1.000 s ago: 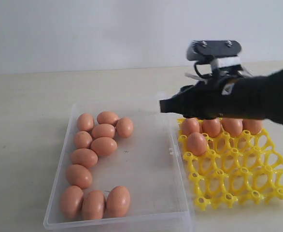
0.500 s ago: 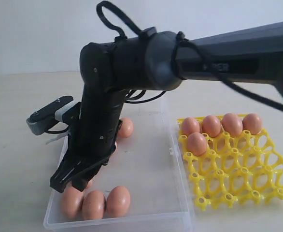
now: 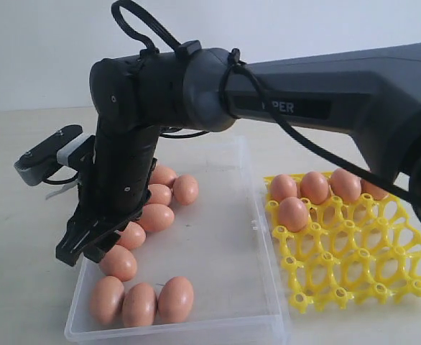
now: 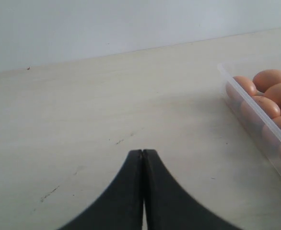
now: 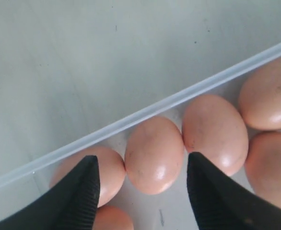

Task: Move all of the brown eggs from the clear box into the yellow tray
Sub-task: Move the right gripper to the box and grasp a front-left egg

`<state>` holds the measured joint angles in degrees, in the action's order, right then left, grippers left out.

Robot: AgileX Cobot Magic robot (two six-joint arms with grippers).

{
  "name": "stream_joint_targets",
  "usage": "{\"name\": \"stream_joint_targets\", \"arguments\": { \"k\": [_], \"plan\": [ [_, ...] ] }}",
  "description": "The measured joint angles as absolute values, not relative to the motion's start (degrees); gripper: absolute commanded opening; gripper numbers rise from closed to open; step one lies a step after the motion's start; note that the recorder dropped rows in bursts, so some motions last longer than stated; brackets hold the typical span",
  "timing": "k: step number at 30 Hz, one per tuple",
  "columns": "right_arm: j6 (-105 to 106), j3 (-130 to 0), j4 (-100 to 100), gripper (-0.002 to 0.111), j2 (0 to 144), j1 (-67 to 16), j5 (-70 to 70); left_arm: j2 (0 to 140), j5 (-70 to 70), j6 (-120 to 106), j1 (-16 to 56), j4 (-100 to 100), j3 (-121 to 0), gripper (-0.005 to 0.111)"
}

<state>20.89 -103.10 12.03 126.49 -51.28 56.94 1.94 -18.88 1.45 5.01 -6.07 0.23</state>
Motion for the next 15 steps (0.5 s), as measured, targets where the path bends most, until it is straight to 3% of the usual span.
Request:
{"name": "stream_joint_targets", "arguments": {
  "k": [15],
  "plan": [
    [23.69, -103.37, 11.80, 0.054, 130.81, -51.28, 54.79, 1.94, -18.88, 1.45, 5.01, -6.07, 0.23, 0.000]
  ]
}}
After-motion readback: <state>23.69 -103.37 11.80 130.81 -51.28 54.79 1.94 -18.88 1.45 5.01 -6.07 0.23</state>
